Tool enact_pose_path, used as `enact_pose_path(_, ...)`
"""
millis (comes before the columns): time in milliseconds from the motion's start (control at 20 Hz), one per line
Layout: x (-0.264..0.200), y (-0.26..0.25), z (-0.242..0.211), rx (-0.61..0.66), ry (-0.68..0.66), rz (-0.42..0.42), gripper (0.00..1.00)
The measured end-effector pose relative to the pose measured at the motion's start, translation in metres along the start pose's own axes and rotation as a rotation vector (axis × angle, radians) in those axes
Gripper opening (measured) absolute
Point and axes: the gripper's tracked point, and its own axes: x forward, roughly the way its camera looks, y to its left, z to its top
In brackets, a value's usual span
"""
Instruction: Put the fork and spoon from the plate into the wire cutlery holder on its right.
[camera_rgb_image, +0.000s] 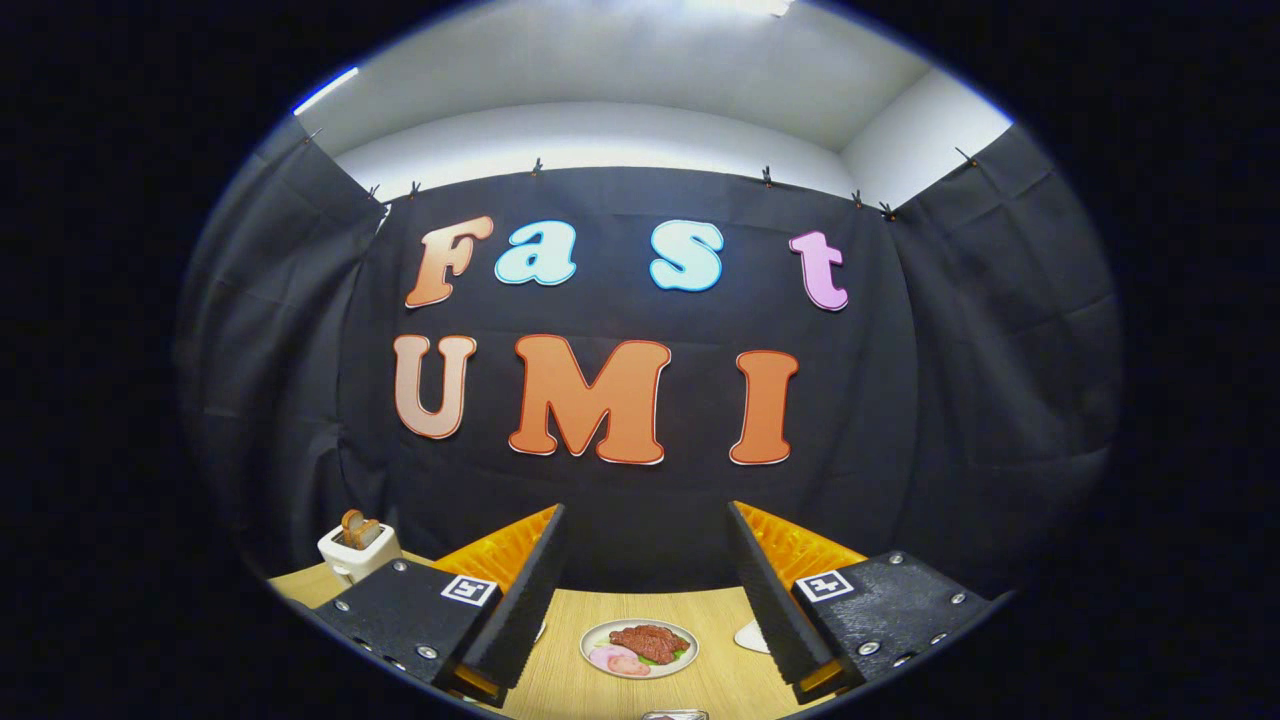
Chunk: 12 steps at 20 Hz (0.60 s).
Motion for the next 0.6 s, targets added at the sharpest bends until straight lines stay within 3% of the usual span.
enact_pose_path(600, -0.011, 0.005, -0.009, -0.032, 0.024, 0.01, 0.95)
